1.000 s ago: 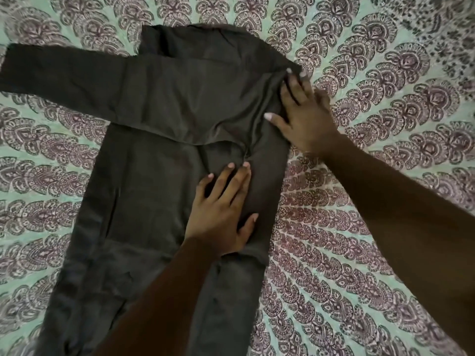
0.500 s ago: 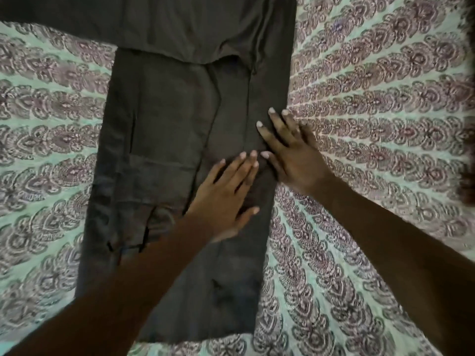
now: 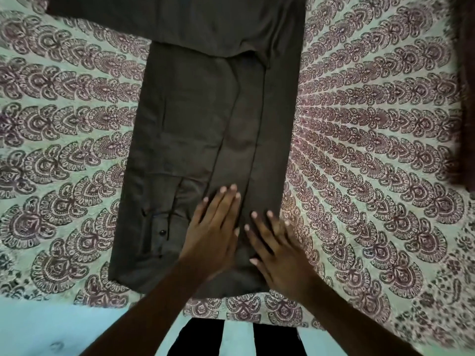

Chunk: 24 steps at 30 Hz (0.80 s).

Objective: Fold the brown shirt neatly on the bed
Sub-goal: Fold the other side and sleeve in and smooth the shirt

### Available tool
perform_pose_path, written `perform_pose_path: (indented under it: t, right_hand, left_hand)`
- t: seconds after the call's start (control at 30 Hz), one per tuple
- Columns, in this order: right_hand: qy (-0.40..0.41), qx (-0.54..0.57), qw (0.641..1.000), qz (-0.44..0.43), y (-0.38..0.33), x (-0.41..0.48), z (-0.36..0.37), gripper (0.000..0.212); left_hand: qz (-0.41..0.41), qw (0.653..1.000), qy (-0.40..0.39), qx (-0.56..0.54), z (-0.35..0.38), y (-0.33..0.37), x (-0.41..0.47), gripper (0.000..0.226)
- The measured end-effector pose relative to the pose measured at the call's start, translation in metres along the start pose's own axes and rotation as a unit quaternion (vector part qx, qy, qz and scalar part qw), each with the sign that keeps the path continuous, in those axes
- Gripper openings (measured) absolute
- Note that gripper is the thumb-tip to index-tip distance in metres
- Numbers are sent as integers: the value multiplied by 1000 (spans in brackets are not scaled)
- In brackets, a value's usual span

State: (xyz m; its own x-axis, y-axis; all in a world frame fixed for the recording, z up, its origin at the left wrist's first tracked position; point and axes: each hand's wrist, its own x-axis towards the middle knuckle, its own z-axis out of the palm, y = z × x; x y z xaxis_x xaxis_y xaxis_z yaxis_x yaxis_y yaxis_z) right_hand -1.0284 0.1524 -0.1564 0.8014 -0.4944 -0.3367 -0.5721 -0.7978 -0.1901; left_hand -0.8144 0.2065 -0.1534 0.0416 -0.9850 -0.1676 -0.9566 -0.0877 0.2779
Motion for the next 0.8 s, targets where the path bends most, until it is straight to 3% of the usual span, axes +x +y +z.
perform_pose_path:
  t: [0.07, 0.17, 0.27, 0.33, 0.4, 0.5, 0.57, 0.7, 0.8]
  right_hand:
    - [1, -1, 999, -52, -8, -19, 7, 64]
    - [50, 65, 992, -100, 2, -27, 2, 59]
    - [201, 165, 966, -5, 18, -13, -18, 37]
    - [243, 170, 954, 48, 29, 9, -35, 36]
    - [226, 145, 960, 77, 41, 32, -37, 43]
    - [112, 70, 985, 109, 39, 42, -26, 78]
    - [49, 42, 993, 96, 20, 26, -13, 85]
    - [5, 40, 996, 83, -18, -23, -4, 79]
    - [58, 89, 988, 112, -28, -30, -15, 58]
  left_hand:
    - [15, 1000, 0, 6, -2, 1, 24, 68]
    - [114, 991, -42, 52, 13, -2, 34, 71]
    - [144, 986, -67, 56, 22, -7, 5, 79]
    - [142, 986, -74, 45, 24, -7, -21, 82]
    - [146, 985, -80, 34, 25, -6, -45, 83]
    - [148, 986, -77, 27, 25, -5, -61, 79]
    - [145, 985, -85, 25, 21, -3, -62, 77]
    - [147, 986, -78, -5, 6, 0, -53, 59]
    - [124, 990, -44, -51, -16, -2, -35, 47]
